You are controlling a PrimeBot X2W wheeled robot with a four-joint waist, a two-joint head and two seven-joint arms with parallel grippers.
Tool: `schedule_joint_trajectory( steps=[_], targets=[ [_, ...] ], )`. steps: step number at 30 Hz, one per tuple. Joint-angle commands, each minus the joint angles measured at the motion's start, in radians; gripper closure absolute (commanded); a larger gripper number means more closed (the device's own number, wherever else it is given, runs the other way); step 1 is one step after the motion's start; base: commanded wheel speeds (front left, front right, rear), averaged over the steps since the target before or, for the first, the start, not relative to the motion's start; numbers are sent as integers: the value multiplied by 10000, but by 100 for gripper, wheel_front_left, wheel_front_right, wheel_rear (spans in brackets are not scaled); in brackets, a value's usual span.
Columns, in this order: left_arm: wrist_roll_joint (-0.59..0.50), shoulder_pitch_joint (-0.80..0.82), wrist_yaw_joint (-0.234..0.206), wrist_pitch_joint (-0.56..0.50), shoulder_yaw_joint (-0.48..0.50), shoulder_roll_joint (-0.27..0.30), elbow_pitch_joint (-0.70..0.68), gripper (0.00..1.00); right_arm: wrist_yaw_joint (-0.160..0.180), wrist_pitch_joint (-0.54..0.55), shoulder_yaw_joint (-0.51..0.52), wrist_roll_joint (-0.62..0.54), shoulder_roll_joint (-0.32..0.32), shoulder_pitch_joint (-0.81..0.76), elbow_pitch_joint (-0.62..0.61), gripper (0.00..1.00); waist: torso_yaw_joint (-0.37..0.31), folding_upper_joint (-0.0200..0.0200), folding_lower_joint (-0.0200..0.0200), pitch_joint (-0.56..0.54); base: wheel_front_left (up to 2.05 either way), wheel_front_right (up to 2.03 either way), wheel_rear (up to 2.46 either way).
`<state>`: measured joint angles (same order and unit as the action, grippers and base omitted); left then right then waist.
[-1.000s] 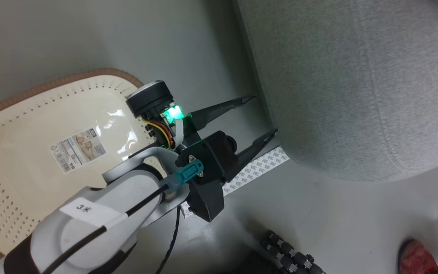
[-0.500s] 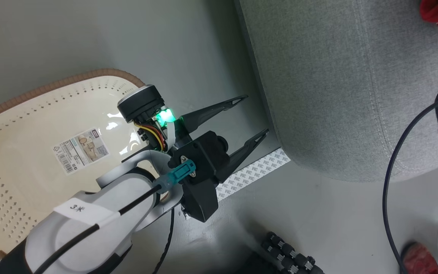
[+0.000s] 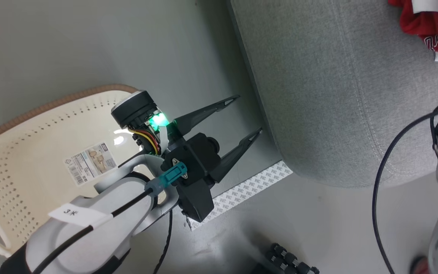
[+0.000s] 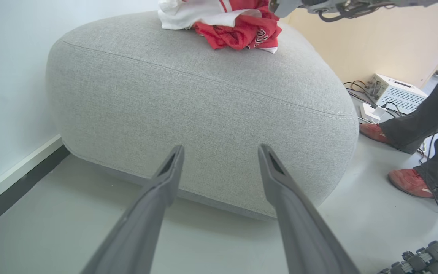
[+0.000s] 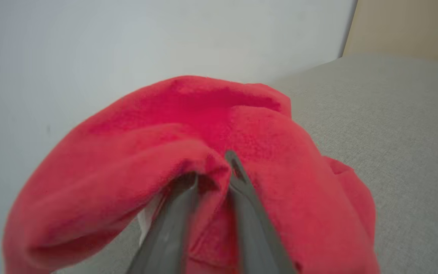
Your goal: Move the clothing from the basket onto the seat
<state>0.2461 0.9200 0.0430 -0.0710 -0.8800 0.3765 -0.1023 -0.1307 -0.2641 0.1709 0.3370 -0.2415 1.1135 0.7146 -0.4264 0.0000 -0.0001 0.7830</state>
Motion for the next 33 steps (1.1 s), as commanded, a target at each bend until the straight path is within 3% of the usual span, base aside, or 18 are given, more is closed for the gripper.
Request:
schedule_joint_trajectory(
  steps=[1, 13, 21, 33],
  targets=[
    [17, -230, -42, 108, 33, -16, 55, 0, -1, -2, -41, -113, 59, -282, -205, 0, 142, 0, 1, -272, 0, 0, 0],
    [639, -1121, -862, 1333, 665, -53, 786, 0, -1, 0, -982, -978, 758, -2674, -2503, 0, 1220, 0, 1, -1962, 0, 0, 0],
    [1597, -2351, -1512, 2395, 1372, -236, 1481, 0, -2, -1, -2392, -1640, 793, -3663, -1910, 0, 2443, 0, 1, -3461, 0, 0, 0],
    [2517, -4017, -2512, 3222, 2472, -334, 2241, 0, -1, -1, -4231, -1263, 567, -4808, -1707, 0, 3922, 0, 1, -5194, 0, 0, 0]
  ],
)
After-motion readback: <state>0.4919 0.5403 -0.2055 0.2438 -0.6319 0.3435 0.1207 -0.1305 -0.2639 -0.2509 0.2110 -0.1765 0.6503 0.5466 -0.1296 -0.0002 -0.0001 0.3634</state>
